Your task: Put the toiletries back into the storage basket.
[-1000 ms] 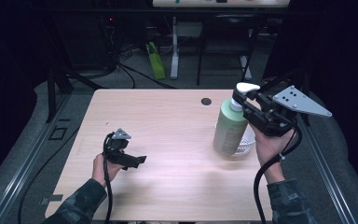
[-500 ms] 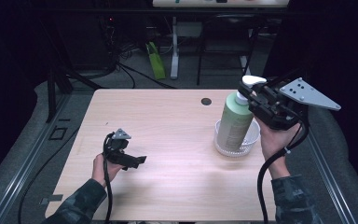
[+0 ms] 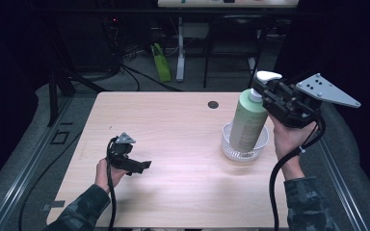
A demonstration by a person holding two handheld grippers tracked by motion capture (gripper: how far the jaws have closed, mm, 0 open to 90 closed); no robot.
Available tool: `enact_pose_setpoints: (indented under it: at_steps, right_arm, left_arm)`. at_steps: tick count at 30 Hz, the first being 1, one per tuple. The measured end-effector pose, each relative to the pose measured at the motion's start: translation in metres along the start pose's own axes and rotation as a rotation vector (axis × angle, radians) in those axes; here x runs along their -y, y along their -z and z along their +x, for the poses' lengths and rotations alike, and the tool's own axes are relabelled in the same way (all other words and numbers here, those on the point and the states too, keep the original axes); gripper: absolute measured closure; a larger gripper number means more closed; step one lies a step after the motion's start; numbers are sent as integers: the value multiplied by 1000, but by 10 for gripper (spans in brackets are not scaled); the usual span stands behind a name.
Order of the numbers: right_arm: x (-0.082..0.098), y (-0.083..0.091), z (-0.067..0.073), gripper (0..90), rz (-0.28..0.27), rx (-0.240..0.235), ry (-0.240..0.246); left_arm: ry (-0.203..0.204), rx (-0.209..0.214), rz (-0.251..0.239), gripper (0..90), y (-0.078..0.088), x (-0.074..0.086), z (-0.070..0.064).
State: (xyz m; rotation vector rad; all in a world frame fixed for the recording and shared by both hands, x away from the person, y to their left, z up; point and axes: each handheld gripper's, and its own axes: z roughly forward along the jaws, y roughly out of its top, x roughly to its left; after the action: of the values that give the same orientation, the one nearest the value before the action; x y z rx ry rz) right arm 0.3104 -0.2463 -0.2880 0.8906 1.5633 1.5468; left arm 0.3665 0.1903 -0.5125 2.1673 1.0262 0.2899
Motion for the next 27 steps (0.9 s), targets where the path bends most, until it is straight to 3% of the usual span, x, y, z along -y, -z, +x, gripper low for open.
enact_pose_setpoints:
  at_steps: [27]
  right_arm:
    - [-4,-19,-20,678,13,65,-18]
  left_arm:
    - [-1,7,-1,0,0,0,0]
